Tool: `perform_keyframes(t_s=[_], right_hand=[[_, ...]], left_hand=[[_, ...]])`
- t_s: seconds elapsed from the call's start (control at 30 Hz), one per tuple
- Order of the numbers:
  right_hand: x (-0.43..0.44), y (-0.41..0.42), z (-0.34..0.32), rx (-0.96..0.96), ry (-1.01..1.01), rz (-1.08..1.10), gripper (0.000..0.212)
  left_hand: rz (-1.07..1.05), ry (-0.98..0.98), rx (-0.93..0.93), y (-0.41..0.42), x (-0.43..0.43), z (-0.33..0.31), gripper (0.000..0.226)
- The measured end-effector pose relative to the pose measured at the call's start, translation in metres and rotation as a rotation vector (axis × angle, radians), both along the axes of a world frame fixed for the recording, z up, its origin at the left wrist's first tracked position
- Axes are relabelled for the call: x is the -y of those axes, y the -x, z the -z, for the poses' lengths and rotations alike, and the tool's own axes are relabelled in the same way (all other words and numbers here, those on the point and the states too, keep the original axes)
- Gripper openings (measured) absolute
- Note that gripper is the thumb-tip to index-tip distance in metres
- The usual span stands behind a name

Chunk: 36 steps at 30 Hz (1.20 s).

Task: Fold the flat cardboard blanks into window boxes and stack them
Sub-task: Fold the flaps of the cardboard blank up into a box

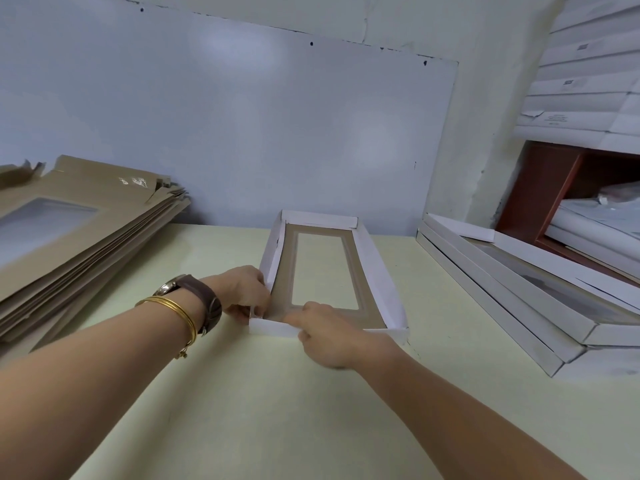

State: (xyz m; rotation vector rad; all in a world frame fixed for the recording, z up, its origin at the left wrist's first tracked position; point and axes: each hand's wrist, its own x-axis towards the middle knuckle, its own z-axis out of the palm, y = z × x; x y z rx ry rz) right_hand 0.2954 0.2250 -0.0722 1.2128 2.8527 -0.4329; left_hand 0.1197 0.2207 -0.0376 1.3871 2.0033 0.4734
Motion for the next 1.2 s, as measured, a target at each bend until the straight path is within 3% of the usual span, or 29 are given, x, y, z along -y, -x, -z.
perform_keyframes(t_s=[0.2,0.33,0.47,0.67,0.77,0.87,0.93,1.0,1.07,1.2], right_hand=[[0.011,-0.002,-0.006,-0.034,-0.037,-0.004,0.021],[0.016,-0.011,-0.011,-0.222,-0.020,0.074,0.023],[0.017,-0.027,-0.011,-0.284,-0.052,0.089,0.030],[0.015,-0.055,-0.013,-0.172,-0.128,0.190,0.041],[0.010,-0.072,-0.018,-0.047,-0.277,0.352,0.040],[0.000,-0.091,-0.014,-0.054,-0.368,0.570,0.035],[-0.008,-0.103,-0.012,-0.171,-0.251,0.732,0.038],[-0.014,-0.110,-0.013,-0.264,-0.010,0.863,0.039],[-0.020,-0.112,-0.012,-0.309,0.157,0.904,0.034],[-0.026,-0.104,-0.011,-0.283,0.207,0.868,0.023]], left_hand=[[-0.021,-0.031,-0.098,-0.003,-0.001,0.013,0.027],[-0.018,-0.070,-0.152,-0.001,-0.003,0.019,0.026],[-0.046,-0.111,-0.122,0.003,-0.004,0.025,0.026],[-0.067,-0.100,-0.086,0.003,-0.003,0.026,0.039],[-0.107,-0.083,-0.087,0.000,-0.004,0.024,0.054],[-0.139,-0.049,-0.102,-0.001,-0.004,0.024,0.062],[-0.129,-0.052,-0.108,0.000,-0.003,0.025,0.042],[-0.116,-0.060,-0.108,0.002,-0.002,0.027,0.020],[-0.115,-0.072,-0.075,0.003,-0.002,0.029,0.015],[-0.114,-0.093,-0.020,0.005,-0.003,0.034,0.016]])
